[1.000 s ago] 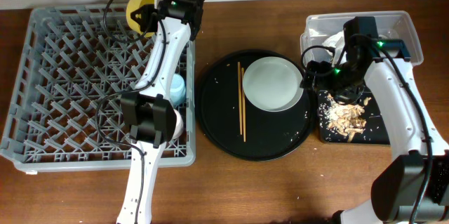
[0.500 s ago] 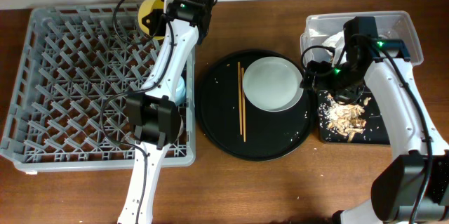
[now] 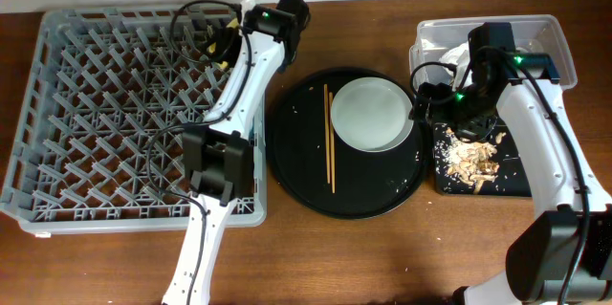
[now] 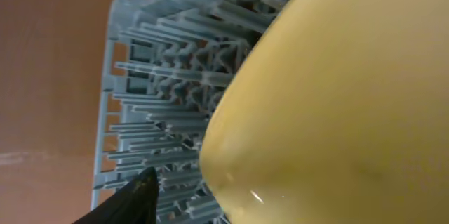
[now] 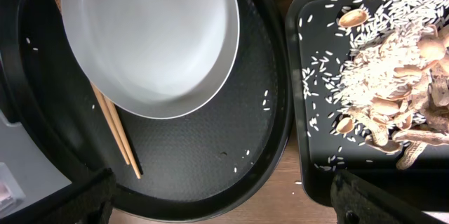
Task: Sort waste into correct bins and load items into the dishwasher rack
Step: 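Place the yellow bowl upright at the back of the rack with the left gripper, then grasp the white plate edge with the left gripper and lift it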
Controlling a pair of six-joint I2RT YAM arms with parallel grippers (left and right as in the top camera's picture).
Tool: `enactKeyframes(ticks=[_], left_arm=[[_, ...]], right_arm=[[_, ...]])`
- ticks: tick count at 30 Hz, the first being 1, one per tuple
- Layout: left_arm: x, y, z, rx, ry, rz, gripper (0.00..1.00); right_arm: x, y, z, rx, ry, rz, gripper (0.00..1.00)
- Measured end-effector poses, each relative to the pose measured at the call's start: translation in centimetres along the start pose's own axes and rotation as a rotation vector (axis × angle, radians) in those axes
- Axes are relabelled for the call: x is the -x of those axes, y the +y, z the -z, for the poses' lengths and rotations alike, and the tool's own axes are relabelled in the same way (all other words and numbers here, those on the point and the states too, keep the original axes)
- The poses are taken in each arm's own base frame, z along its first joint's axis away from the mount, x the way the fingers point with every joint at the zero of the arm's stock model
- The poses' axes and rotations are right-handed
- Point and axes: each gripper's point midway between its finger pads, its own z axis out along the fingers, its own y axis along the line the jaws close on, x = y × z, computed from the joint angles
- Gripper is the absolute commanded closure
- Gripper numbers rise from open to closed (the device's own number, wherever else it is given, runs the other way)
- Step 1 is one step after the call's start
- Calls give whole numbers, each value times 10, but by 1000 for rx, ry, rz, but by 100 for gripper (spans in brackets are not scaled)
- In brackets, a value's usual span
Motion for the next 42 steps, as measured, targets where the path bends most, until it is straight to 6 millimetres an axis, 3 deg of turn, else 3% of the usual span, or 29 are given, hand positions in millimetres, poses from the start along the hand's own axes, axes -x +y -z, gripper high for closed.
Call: enactKeyframes(ticks=[6,10,12,15,18,21,24,27,31,34,39,42], left_arm=[[-4,-27,10,-165,27,-36,28],[0,-30,32,-330,22,-25,24],[6,-33,54,-478,4,-9,24],[22,-50,115,-849,-70,-11,24],[31,-71,161,-1124,-131,-36,26],[31,-90,178,-1233,-151,-69,32],[27,-115,184,-1287,-162,-130,32],[7,-163,188,-1315,-151,-253,32],[-18,-209,189,-1319,-133,-370,32],[-26,-225,181,-1313,-122,-406,35],[-34,-243,166,-1304,-105,-430,53],[-35,-248,160,-1296,-101,-435,55]], right_arm=[[0,0,0,0,0,1,1],[0,0,0,0,0,1,2],[0,0,0,0,0,0,2],[0,0,0,0,0,0,2],[0,0,0,0,0,1,2],[0,0,0,0,0,0,1],[0,0,0,0,0,0,2],[0,0,0,0,0,0,1],[0,0,0,0,0,0,2],[0,0,0,0,0,0,2],[0,0,0,0,0,0,2],[0,0,0,0,0,0,2]])
